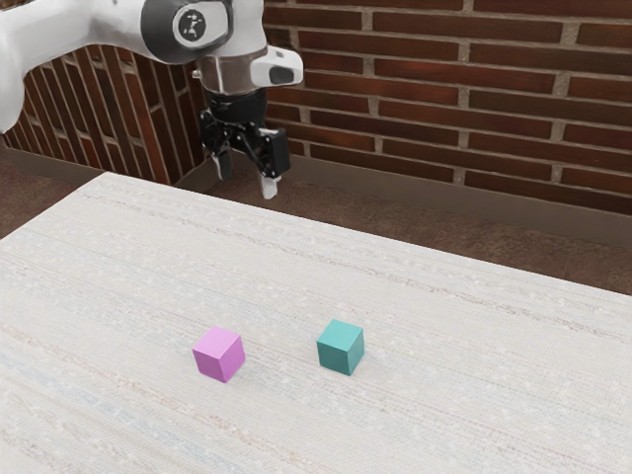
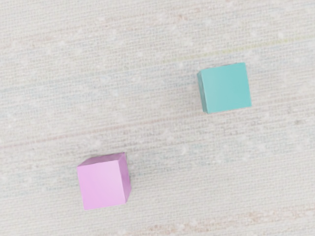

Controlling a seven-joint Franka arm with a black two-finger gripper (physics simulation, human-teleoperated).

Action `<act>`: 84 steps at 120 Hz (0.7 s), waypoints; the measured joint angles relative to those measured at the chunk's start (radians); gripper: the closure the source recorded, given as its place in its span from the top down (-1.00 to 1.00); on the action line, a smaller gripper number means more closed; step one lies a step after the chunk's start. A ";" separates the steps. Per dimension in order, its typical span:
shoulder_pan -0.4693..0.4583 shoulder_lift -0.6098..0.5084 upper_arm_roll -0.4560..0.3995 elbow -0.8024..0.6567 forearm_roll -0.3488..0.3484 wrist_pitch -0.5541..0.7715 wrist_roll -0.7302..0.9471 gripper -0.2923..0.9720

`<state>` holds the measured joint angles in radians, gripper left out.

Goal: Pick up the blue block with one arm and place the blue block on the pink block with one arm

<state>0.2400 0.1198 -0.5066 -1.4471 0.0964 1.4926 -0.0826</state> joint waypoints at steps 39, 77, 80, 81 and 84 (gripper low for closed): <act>-0.109 0.246 0.058 0.078 0.047 0.139 -0.121 0.54; -0.249 0.346 0.202 0.094 0.026 0.255 -0.215 0.54; -0.249 0.348 0.201 0.094 0.024 0.262 -0.220 0.54; -0.250 0.350 0.201 0.094 0.023 0.264 -0.222 0.54; -0.251 0.356 0.201 0.092 0.022 0.273 -0.227 0.54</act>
<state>-0.0106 0.4760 -0.3060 -1.3549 0.1184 1.7659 -0.3098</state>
